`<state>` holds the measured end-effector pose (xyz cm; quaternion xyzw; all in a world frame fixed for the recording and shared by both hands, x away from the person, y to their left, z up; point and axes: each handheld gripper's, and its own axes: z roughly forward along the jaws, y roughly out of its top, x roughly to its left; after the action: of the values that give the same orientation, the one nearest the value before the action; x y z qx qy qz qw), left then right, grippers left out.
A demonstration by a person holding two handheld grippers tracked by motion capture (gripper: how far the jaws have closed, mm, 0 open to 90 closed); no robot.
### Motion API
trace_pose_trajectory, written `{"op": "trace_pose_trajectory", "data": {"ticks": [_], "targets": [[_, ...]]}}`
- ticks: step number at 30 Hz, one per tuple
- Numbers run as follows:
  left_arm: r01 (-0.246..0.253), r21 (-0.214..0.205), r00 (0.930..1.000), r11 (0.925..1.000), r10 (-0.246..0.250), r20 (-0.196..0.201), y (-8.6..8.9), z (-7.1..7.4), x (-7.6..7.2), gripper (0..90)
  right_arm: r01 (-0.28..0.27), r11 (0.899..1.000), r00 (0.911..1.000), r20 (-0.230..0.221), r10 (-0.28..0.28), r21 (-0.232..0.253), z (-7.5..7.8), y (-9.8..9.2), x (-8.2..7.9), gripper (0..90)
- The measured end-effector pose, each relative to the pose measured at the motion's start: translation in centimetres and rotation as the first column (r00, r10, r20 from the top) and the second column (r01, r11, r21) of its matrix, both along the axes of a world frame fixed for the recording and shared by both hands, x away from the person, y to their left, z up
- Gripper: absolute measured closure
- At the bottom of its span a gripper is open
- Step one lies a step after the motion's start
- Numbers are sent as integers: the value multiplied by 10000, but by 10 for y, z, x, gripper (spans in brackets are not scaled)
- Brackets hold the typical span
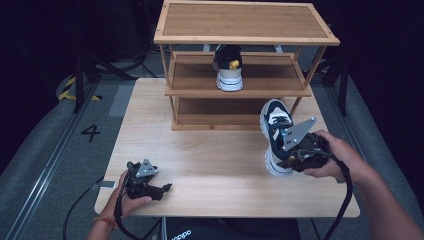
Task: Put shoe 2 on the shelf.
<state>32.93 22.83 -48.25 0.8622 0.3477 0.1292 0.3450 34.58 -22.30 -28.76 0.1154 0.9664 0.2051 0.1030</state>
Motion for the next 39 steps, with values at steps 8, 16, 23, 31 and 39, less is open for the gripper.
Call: {"op": "trace_pose_trajectory", "data": {"ticks": [8, 16, 23, 31, 39], "targets": [[3, -1, 10000, 10000, -3, 1, 0, 0, 0, 156, -231, 9997, 9982, 547, 227, 60, 30, 1, 9, 712], [2, 3, 10000, 10000, -2, 2, 0, 0, 0, 156, -457, 9989, 9948, 906, 462, -82, 49, 11, 33, 709], [-17, -9, 10000, 10000, 17, 0, 0, 0, 0, 157, -506, 9985, 9935, 1012, 522, -185, 58, 22, 58, 707], [-9, 11, 10000, 10000, 9, 20, 0, 0, 0, 157, -201, 9998, 9954, 941, 200, 0, 70, 30, 99, 705], [-17, 2, 10000, 10000, 17, 32, 0, 0, -1, 157, 8, 9998, 9963, 863, 10, -207, 77, 42, 132, 700]]}}
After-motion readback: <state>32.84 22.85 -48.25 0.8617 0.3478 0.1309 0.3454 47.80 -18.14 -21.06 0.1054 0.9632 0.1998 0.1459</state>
